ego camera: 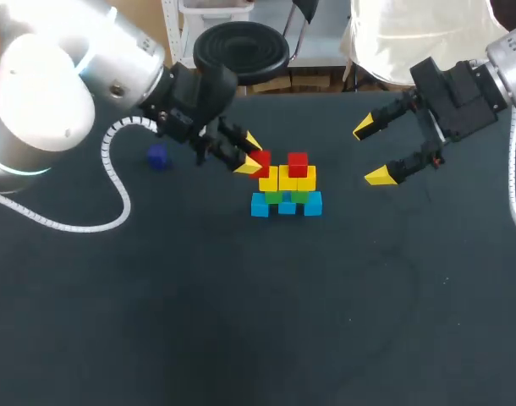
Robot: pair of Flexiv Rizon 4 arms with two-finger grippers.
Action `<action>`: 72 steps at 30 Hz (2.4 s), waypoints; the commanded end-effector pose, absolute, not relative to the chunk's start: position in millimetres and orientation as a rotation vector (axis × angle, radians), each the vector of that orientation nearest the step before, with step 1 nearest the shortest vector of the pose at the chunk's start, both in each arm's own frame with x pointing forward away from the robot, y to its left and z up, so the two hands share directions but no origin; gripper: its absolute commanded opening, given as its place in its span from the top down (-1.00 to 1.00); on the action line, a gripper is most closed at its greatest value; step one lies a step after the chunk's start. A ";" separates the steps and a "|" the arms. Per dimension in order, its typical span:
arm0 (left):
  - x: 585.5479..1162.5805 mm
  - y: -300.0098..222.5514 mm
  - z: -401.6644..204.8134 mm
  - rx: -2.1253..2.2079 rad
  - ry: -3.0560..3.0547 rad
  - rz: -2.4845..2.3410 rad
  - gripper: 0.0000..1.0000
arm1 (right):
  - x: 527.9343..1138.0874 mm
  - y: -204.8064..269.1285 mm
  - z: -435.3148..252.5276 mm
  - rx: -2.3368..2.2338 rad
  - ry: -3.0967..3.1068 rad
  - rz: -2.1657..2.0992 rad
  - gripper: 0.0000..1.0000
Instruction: Place the blue cubes, place green cubes on the blue cubes, place the yellow cubes on the green cubes, then place the red cubes on the yellow cubes, and place purple cube on the red cubes.
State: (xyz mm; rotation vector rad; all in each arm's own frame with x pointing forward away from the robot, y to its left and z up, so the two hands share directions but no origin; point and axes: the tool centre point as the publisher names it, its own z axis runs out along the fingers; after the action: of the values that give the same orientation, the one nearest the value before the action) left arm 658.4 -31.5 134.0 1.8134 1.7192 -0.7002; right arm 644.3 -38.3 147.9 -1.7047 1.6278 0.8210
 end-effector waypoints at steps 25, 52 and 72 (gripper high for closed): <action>671.6 -48.9 123.1 1.842 1.687 -0.751 1.00 | 643.7 -38.3 147.9 -1.704 1.628 0.820 -1.00; 676.3 -56.2 108.4 1.762 1.717 -0.765 1.00 | 643.7 -38.3 147.9 -1.704 1.628 0.820 -1.00; 677.9 -59.5 101.5 1.761 1.743 -0.725 1.00 | 643.7 -38.3 147.9 -1.704 1.628 0.820 -1.00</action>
State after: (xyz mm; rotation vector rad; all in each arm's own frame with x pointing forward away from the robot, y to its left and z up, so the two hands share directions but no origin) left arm 675.0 -58.8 102.7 1.7575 1.7408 -0.7239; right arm 644.3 -38.3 147.9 -1.7047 1.6278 0.8210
